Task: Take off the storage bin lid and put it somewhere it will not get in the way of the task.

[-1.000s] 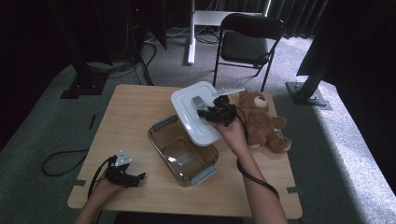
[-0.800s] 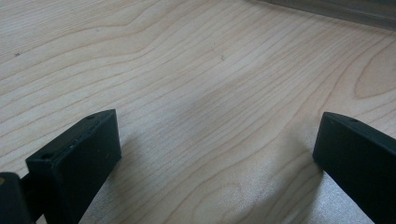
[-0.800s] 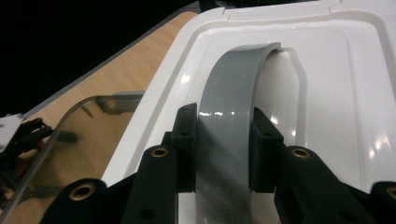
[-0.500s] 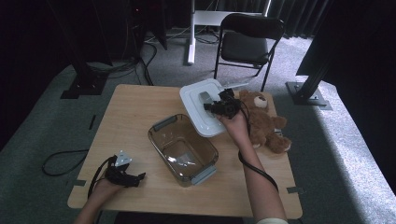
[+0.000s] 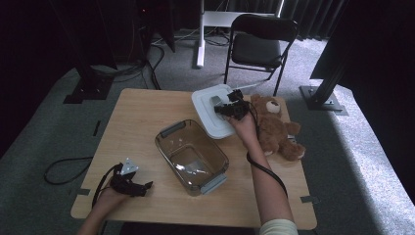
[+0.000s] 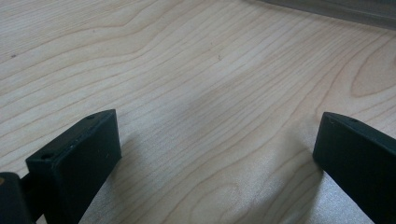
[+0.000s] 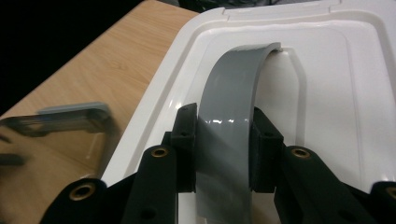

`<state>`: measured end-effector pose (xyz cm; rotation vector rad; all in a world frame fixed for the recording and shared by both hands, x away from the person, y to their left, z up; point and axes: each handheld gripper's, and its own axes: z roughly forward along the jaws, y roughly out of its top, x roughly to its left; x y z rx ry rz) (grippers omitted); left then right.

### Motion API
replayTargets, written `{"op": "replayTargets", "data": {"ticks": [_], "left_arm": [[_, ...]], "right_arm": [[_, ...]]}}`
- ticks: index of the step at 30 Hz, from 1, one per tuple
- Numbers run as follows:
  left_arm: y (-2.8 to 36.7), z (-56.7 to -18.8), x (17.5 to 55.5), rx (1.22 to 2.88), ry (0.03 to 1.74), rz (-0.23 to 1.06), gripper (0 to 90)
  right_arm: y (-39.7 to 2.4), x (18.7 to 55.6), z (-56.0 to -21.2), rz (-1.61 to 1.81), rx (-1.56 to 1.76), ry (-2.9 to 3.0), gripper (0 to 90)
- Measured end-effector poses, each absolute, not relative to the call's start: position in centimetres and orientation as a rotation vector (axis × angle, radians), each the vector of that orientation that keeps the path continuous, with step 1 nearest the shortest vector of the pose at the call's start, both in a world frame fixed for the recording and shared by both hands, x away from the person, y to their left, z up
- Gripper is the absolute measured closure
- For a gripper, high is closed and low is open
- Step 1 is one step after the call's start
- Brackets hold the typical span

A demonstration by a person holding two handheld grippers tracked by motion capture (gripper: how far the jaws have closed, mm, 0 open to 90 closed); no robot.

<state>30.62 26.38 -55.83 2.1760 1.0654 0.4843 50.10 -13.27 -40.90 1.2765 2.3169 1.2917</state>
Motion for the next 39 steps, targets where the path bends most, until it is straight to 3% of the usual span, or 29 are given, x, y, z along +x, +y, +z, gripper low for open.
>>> {"op": "replayTargets", "data": {"ticks": [16, 39], "left_arm": [[26.4, -55.8, 30.6, 2.178, 1.059, 0.484, 1.4], [26.4, -55.8, 30.5, 2.18, 1.055, 0.483, 1.4]], "right_arm": [[-12.9, 52.1, -44.4, 1.264, 1.35, 2.325, 68.4], [-12.9, 51.4, -50.6, 1.213, 1.424, 2.351, 68.4]]}}
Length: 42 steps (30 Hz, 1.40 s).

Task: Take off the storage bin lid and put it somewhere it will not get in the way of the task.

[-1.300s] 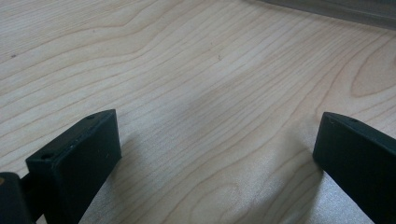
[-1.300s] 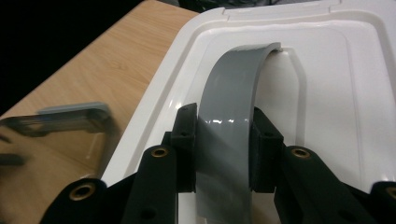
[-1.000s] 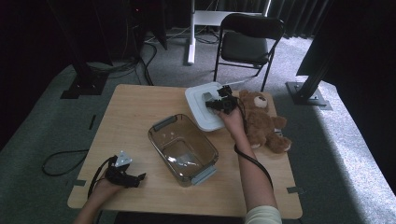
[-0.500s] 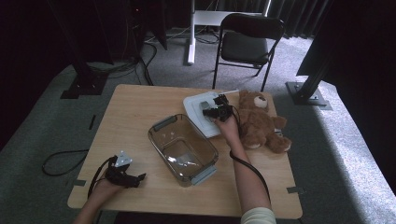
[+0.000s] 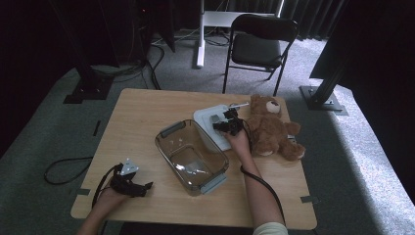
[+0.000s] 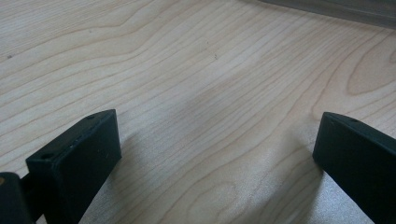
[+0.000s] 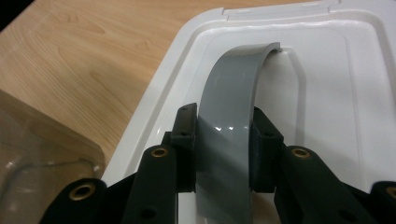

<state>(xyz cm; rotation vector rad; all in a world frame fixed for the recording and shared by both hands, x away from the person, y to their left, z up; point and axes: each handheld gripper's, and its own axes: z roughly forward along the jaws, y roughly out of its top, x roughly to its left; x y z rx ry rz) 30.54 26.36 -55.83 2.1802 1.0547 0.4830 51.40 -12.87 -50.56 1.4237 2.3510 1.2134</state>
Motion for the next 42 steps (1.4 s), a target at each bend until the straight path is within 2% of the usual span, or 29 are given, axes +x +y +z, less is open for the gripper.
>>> {"op": "replayTargets", "data": {"ticks": [15, 17, 18, 21, 27, 42], "left_arm": [[26.4, -55.8, 30.5, 2.18, 1.054, 0.483, 1.4], [26.4, -55.8, 30.5, 2.18, 1.055, 0.483, 1.4], [26.4, -55.8, 30.5, 2.18, 1.055, 0.483, 1.4], [26.4, -55.8, 30.5, 2.18, 1.054, 0.483, 1.4], [26.4, -55.8, 30.5, 2.18, 1.054, 0.483, 1.4], [26.4, -55.8, 30.5, 2.181, 1.055, 0.483, 1.4]], "right_arm": [[-13.0, 50.7, -52.9, 1.15, 1.421, 2.375, 67.0], [-13.1, 50.7, -52.9, 1.173, 1.433, 2.382, 61.3], [-13.1, 50.7, -52.9, 1.173, 1.433, 2.382, 61.3], [-13.1, 50.4, -52.1, 1.166, 1.415, 2.369, 49.2], [-13.3, 49.9, -50.7, 1.164, 1.408, 2.356, 39.5], [-13.6, 47.7, -47.2, 1.207, 1.386, 2.301, 31.3]]}}
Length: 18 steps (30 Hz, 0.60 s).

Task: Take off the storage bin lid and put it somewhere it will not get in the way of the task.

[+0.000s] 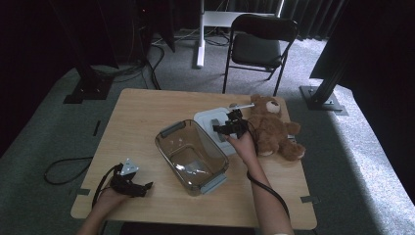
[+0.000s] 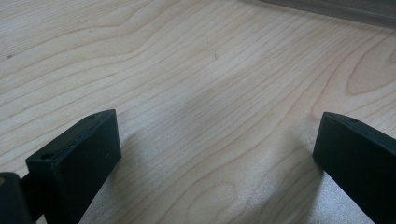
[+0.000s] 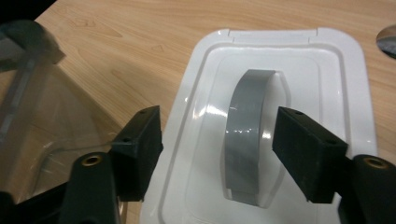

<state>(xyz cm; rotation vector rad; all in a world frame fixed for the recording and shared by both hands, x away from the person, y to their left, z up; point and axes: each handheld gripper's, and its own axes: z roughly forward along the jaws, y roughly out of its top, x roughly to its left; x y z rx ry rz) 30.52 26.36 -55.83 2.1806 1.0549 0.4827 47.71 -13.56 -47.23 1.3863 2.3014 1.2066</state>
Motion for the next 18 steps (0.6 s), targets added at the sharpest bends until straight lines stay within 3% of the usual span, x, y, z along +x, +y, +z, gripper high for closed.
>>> {"op": "replayTargets", "data": {"ticks": [18], "left_arm": [[26.4, -55.8, 30.5, 2.18, 1.055, 0.484, 1.4]], "right_arm": [[-15.9, 45.5, -45.3, 1.213, 1.379, 2.232, 20.1]]}}
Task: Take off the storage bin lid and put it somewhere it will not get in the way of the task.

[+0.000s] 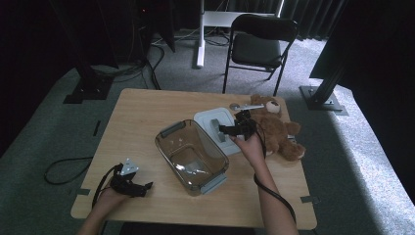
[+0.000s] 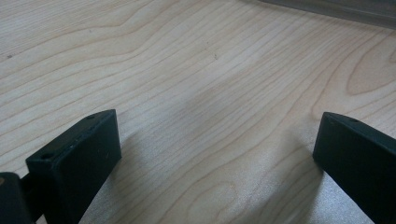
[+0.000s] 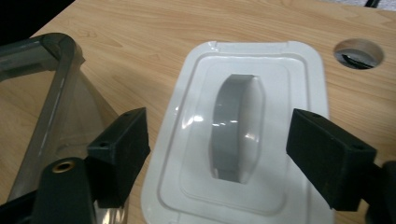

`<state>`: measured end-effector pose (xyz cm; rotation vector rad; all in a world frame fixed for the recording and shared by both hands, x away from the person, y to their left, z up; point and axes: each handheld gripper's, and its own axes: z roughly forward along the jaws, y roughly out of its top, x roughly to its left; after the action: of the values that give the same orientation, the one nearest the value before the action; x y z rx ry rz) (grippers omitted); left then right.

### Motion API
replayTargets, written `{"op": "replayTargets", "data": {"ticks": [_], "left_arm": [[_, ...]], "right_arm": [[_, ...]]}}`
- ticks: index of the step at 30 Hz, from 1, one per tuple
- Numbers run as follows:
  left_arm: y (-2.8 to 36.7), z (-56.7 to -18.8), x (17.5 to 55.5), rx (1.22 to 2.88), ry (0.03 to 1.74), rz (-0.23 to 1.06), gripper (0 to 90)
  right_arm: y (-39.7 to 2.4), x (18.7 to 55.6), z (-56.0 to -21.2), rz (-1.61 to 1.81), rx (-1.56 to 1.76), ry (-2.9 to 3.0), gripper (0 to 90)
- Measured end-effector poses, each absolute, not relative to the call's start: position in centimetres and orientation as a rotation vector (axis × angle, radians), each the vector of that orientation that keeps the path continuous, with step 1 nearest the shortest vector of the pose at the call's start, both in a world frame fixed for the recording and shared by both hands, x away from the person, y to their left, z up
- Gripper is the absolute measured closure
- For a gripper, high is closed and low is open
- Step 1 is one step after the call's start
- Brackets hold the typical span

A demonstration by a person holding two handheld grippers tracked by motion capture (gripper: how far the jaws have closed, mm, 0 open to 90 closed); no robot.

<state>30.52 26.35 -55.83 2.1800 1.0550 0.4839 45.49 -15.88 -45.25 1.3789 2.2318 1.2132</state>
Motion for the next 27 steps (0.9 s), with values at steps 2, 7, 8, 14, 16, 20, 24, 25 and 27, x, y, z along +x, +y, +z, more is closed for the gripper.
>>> {"op": "replayTargets", "data": {"ticks": [2, 7, 8, 14, 16, 20, 24, 25, 27], "left_arm": [[26.4, -55.8, 30.5, 2.18, 1.055, 0.484, 1.4], [26.4, -55.8, 30.5, 2.18, 1.055, 0.484, 1.4], [26.4, -55.8, 30.5, 2.18, 1.055, 0.484, 1.4], [26.4, -55.8, 30.5, 2.18, 1.055, 0.483, 1.4], [26.3, -55.8, 30.5, 2.18, 1.056, 0.483, 1.4], [26.3, -55.8, 30.5, 2.179, 1.057, 0.484, 1.3], [26.3, -55.8, 30.5, 2.179, 1.057, 0.484, 1.4], [26.3, -55.8, 30.5, 2.179, 1.057, 0.484, 1.4], [26.3, -55.8, 30.5, 2.179, 1.057, 0.484, 1.4]], "right_arm": [[-16.1, 45.4, -45.2, 1.209, 1.382, 2.226, 20.0], [-17.5, 44.9, -45.0, 1.205, 1.399, 2.198, 19.5], [-17.7, 44.7, -45.0, 1.209, 1.402, 2.193, 19.5], [-19.1, 44.0, -44.6, 1.225, 1.427, 2.157, 16.2], [-19.5, 43.8, -44.4, 1.229, 1.427, 2.151, 16.2], [-20.9, 43.4, -44.1, 1.226, 1.453, 2.113, 16.2], [-22.2, 43.1, -44.0, 1.224, 1.48, 2.087, 16.2], [-22.6, 43.0, -44.0, 1.225, 1.491, 2.075, 16.2], [-23.4, 42.9, -44.0, 1.215, 1.508, 2.059, 16.2]]}}
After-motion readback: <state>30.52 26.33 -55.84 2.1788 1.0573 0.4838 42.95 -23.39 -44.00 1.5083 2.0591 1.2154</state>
